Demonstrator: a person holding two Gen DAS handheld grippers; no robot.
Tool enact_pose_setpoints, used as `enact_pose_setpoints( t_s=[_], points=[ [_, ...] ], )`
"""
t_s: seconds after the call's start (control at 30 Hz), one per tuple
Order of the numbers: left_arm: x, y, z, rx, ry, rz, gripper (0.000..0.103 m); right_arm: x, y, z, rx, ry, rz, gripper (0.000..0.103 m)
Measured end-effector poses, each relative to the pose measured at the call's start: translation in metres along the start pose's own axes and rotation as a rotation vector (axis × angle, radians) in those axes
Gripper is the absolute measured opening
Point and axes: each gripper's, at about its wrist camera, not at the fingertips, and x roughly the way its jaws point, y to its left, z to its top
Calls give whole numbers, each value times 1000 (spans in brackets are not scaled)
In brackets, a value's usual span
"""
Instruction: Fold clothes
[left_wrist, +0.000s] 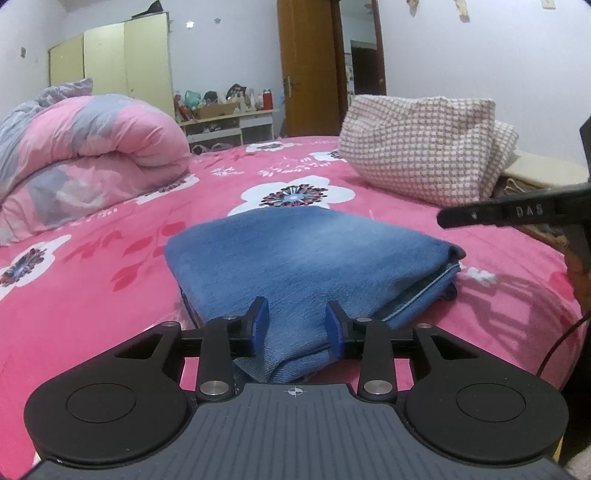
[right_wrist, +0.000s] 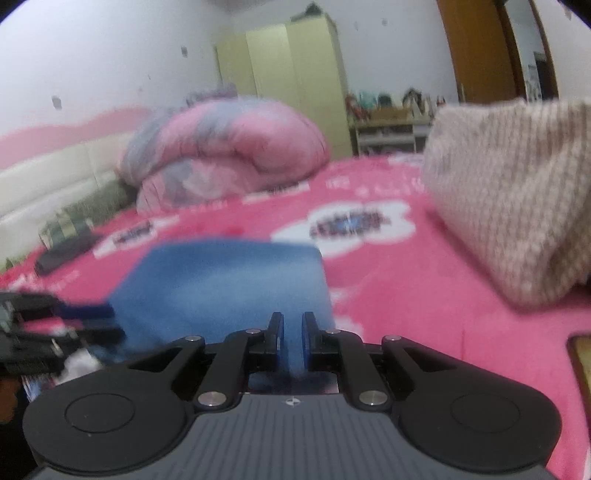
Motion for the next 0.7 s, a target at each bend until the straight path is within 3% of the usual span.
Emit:
enact_pose_setpoints(
  t_s=[0.2,0.4,0.53,0.7],
  points=[
    [-4,1,4,-5,-3,-1,38,20,1,-12,3,20,8,11],
    [-12,9,16,-43,-59,-15,44,22,2,-15,4,17,6,11],
    [7,13,16,-42,6,22,44,21,3,-17,6,11,-1,11],
    [12,17,11,-63,18,24,46,21,5,-18,-5,9,-9,11]
  ],
)
